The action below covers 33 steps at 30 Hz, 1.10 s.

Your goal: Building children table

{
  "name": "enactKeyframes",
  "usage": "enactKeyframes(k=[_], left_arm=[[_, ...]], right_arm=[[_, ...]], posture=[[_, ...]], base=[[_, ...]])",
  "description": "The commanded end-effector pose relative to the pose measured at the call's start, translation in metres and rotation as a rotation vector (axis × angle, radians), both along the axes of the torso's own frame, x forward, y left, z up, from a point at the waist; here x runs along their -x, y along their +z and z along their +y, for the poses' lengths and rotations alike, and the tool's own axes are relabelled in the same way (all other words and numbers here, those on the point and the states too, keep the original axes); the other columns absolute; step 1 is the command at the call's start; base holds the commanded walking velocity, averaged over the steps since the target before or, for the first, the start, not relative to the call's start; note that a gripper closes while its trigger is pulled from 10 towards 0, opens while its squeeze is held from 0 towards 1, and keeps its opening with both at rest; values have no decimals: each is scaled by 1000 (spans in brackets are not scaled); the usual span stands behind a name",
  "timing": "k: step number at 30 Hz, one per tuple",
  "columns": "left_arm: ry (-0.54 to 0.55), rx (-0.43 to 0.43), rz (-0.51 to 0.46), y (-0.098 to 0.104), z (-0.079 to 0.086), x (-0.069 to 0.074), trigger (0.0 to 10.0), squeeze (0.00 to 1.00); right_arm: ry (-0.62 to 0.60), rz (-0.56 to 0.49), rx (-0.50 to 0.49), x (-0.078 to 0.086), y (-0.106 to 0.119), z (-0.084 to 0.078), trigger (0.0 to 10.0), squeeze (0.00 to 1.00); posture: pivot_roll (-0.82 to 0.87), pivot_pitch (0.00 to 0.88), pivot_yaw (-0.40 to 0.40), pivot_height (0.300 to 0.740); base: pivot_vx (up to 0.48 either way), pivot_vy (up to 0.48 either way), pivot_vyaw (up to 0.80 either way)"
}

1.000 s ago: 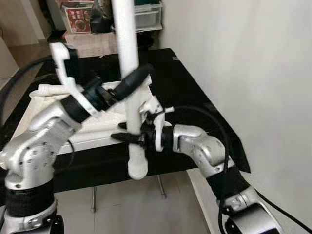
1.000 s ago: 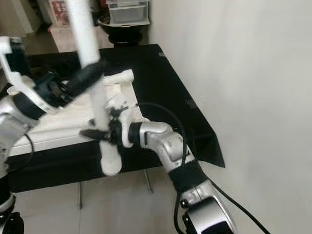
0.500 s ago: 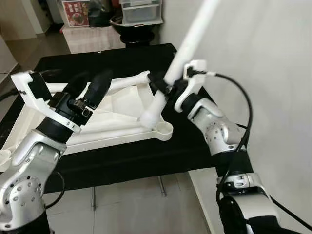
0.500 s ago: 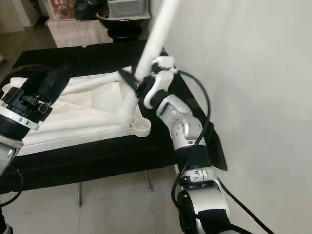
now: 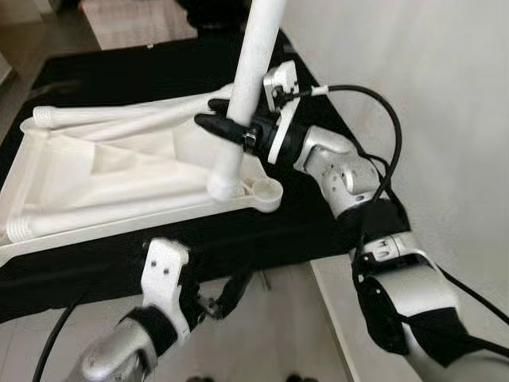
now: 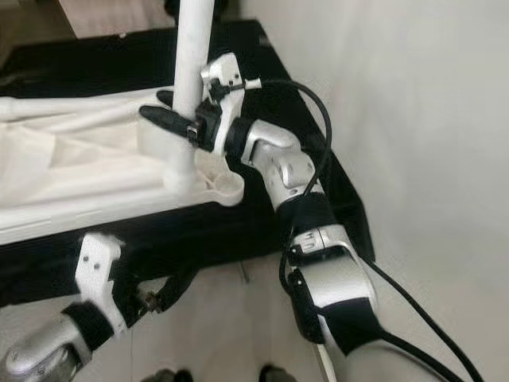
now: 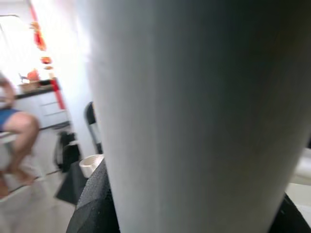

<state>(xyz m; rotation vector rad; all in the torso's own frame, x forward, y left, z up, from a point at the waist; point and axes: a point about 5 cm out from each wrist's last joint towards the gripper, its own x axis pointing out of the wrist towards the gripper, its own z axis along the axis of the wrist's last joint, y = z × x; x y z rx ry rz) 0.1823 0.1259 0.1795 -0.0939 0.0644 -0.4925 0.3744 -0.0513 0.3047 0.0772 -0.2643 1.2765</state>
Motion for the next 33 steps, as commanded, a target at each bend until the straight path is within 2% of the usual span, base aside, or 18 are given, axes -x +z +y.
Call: enactKeyframes(k=[1, 2, 3, 4, 5, 6, 10, 12, 13, 14, 17, 21, 22, 25, 27, 28, 31, 33], left_arm=[[23, -20, 18, -2, -1, 9, 10000, 0], [23, -20, 18, -2, -1, 9, 10000, 0], [31, -12, 29, -4, -3, 15, 10000, 0], [14, -18, 33, -4, -9, 29, 10000, 0], [14, -18, 33, -4, -9, 29, 10000, 0], [31, -1, 38, -2, -10, 37, 10000, 0], [55, 17, 44, 0, -8, 45, 10000, 0], [46, 18, 54, 1, -10, 52, 10000, 0], [46, 18, 54, 1, -10, 52, 10000, 0], [42, 21, 65, -1, -11, 57, 10000, 0], [41, 31, 75, -3, -10, 60, 10000, 0], [41, 31, 75, -3, -10, 60, 10000, 0], [33, 38, 77, -3, -11, 62, 10000, 0], [24, 45, 76, -3, -13, 64, 10000, 0], [17, 58, 72, -3, -16, 66, 10000, 0], [17, 58, 72, -3, -16, 66, 10000, 0], [19, 65, 65, -2, -18, 65, 10000, 0], [20, 65, 62, -2, -18, 65, 10000, 0]], right_arm=[[45, -19, -33, -1, 7, -6, 10000, 0], [45, -19, -33, -1, 7, -6, 10000, 0], [69, -30, -32, -1, 10, -8, 10000, 0], [112, -69, -13, -1, 17, -13, 10000, 0], [112, -69, -13, -1, 17, -13, 10000, 0], [156, -103, 12, 0, 24, -21, 10000, 0], [175, -140, 20, 0, 35, -30, 10000, 0], [193, -199, 22, 2, 54, -43, 10000, 0], [193, -199, 22, 2, 54, -43, 10000, 0], [236, -248, 31, 7, 67, -52, 10000, 0], [297, -291, 66, 13, 74, -56, 10000, 0], [297, -291, 66, 13, 74, -56, 10000, 0], [332, -312, 92, 16, 77, -58, 10000, 0], [363, -340, 149, 20, 78, -55, 10000, 0], [398, -390, 290, 23, 74, -39, 10000, 0], [398, -390, 290, 23, 74, -39, 10000, 0], [410, -404, 429, 20, 64, -15, 10000, 0], [407, -403, 449, 19, 62, -13, 10000, 0]], posture=[[59, 402, 7, 740], [59, 402, 7, 740], [62, 413, 9, 740], [71, 434, 9, 740], [71, 434, 9, 740], [80, 453, 9, 740], [80, 474, 12, 740], [85, 488, 16, 740], [85, 488, 16, 740], [92, 489, 21, 740], [92, 496, 25, 740], [92, 496, 25, 740], [87, 506, 30, 740], [77, 516, 32, 740], [57, 522, 29, 740], [57, 522, 29, 740], [45, 525, 16, 740], [45, 525, 16, 740]], base=[[0, 0, 0], [0, 0, 0], [0, 0, 0], [0, 0, 0], [0, 0, 0], [0, 0, 0], [0, 0, 0], [0, 0, 0], [0, 0, 0], [0, 0, 0], [0, 0, 0], [0, 0, 0], [0, 0, 0], [0, 0, 0], [0, 0, 0], [0, 0, 0], [0, 0, 0], [0, 0, 0]])
